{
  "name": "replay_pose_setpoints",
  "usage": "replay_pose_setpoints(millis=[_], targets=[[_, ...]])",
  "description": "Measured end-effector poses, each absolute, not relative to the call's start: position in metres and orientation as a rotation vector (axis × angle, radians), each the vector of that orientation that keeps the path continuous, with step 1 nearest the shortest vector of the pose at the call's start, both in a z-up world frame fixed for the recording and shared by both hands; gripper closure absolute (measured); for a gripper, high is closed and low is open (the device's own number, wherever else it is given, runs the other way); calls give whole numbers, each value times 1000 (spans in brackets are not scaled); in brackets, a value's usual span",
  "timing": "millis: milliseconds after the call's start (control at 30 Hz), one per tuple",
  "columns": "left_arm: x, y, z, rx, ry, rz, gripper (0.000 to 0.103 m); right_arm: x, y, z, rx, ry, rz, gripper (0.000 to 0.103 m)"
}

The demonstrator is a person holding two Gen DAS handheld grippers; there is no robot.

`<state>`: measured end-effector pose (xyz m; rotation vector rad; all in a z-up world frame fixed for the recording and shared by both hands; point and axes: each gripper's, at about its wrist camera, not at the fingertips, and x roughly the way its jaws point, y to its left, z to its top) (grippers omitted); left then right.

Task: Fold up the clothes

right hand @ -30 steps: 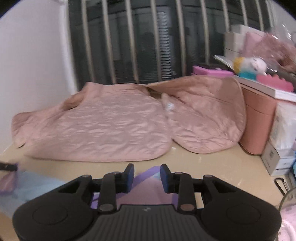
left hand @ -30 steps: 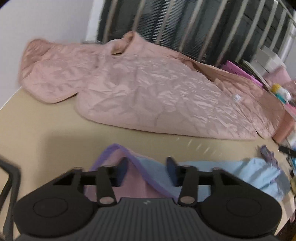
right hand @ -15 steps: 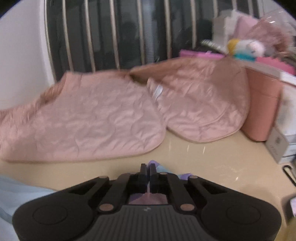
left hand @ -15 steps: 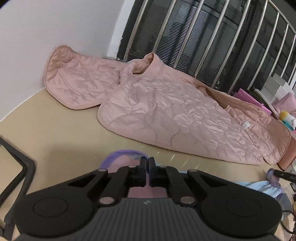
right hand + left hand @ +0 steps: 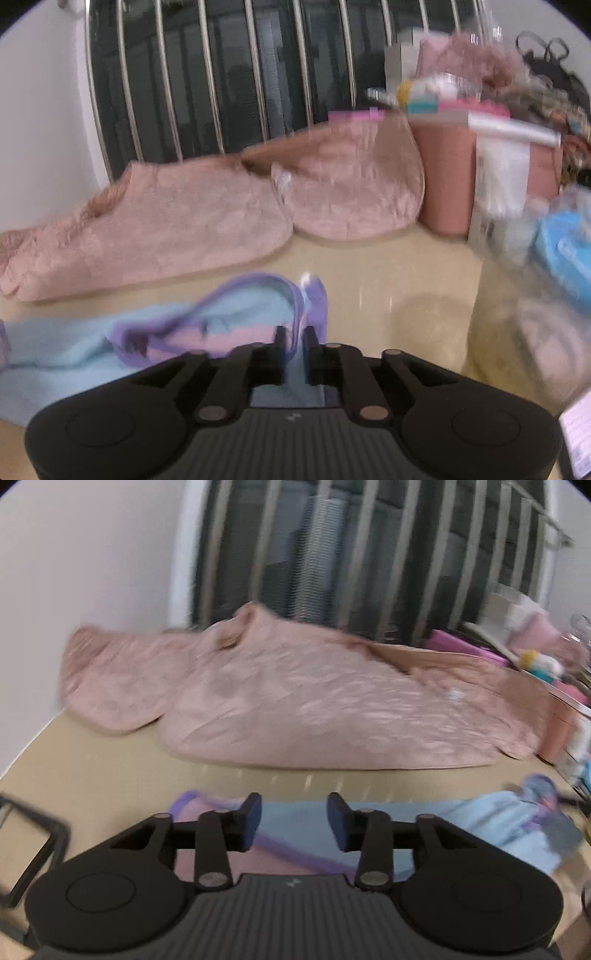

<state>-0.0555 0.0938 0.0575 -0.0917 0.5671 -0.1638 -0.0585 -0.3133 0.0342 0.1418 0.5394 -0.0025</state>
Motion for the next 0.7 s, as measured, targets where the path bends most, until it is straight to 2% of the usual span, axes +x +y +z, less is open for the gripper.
replay_pose_setpoints(millis=[67,167,267,367,433,533,567,700], targets=[[-55,77,58,-81,575,-218,61,-55,-312,49,134,475,7,58],[-56,37,53,-34,602,-340,61,-25,-306,51,65,499,18,57],[-62,-6,50,44,599,-464,60,13,-299,36,9,628,13,61],[-61,-37,47,106,592,-535,60,27,-292,23,-25,678,-13,99],[-56,-45,44,109,604,-542,60,18,-290,22,-20,654,-18,101],[-50,-49,42,81,622,-574,60,-28,-293,36,25,512,-43,101],[-50,-52,41,88,627,-611,57,-43,-295,38,45,481,-38,101],[-46,-72,32,96,639,-713,56,-84,-310,30,125,473,-23,100]])
